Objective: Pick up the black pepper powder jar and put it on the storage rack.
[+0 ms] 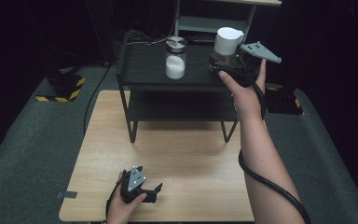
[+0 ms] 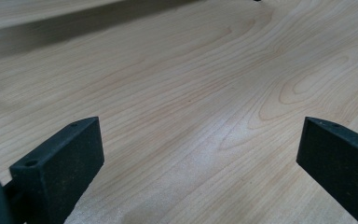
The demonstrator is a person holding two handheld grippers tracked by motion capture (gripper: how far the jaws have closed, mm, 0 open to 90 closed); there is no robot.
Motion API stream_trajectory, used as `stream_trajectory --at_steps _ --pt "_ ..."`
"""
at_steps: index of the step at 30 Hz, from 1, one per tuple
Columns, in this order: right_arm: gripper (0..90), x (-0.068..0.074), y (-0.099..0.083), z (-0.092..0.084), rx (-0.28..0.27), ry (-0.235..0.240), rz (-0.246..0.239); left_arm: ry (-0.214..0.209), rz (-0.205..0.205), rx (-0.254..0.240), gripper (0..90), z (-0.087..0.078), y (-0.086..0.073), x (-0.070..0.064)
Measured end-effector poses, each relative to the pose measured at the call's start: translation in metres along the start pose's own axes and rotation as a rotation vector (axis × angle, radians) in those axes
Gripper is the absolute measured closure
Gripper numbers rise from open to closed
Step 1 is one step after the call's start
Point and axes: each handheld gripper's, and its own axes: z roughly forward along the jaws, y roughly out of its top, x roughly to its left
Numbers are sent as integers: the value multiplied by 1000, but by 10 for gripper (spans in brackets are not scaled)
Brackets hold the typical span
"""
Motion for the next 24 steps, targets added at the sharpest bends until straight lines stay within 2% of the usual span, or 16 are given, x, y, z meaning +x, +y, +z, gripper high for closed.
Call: stream_trajectory --at_steps 10,24 --pt "2 -1 -10 -25 -34 33 -14 4 7 0 8 0 0 -1" --pt "1 -5 -42 -67 -56 86 -50 7 5 -4 8 1 0 -4"
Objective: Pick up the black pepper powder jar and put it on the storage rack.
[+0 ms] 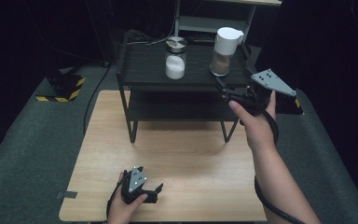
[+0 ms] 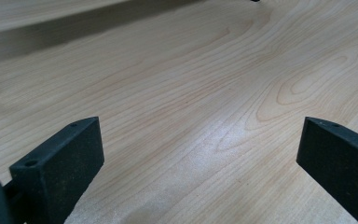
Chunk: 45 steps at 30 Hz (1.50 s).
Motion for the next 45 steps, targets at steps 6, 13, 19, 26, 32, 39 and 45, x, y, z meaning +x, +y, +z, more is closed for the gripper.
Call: stream_trajectory --at_steps 6,13,19,26,32,39,45 --pt "2 0 -17 -16 1 23 -20 2 0 -1 9 0 0 -1" --pt "2 2 -37 -33 2 57 -37 4 15 -1 9 0 0 -2" --pt "2 6 -57 -49 4 87 -53 4 23 1 8 0 0 -3" --pt "2 9 -80 -65 9 108 -65 4 30 -1 9 0 0 -4" --pt "2 10 -105 -78 27 117 -56 6 42 -7 8 -1 -1 -6" --pt "2 11 -142 -94 69 116 -53 9 48 -10 8 -1 -2 -6" --pt "2 11 -168 -103 119 112 -51 11 48 -11 8 -1 -2 -7"
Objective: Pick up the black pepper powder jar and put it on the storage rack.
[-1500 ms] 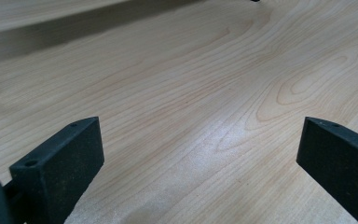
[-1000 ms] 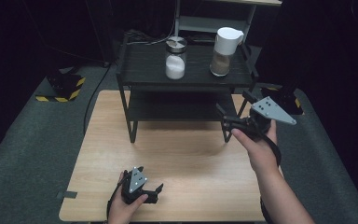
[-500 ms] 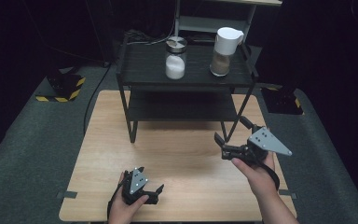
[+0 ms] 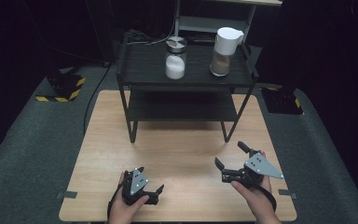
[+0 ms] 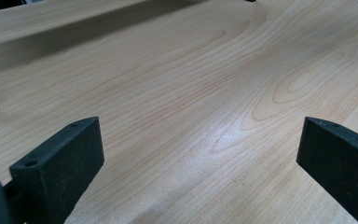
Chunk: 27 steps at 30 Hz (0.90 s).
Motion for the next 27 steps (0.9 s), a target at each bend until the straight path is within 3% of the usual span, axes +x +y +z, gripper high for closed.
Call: stream_trajectory --at_steps 10,16,27 --pt "2 3 -35 -6 74 -14 20 2 2 2 9 0 0 -1" --pt "2 2 -53 -9 124 -12 46 4 29 10 8 1 2 -4" --pt "2 4 -65 -11 196 -12 25 3 46 29 9 2 5 -6"
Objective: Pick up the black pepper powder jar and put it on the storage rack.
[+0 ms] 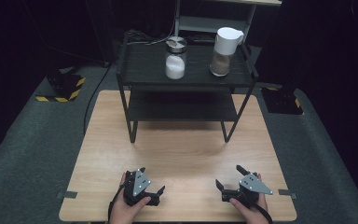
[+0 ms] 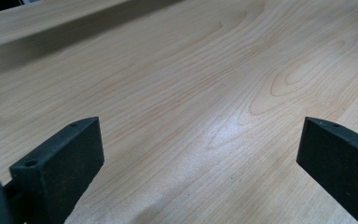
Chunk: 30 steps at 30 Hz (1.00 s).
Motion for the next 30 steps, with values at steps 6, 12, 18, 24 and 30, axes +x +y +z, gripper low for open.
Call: stream_trajectory --at_steps 6,12,18,24,30 --pt "3 3 -2 2 43 -6 -18 -9 8 13 9 2 3 0" --pt "2 5 1 2 61 -4 -46 -7 24 19 9 4 5 -2" --pt "4 9 1 1 61 6 -75 -6 42 25 9 5 6 -4" --pt "4 10 -1 0 53 7 -86 -5 50 26 9 5 6 -5" --pt "3 7 0 0 58 15 -67 -6 43 22 9 4 6 -4"
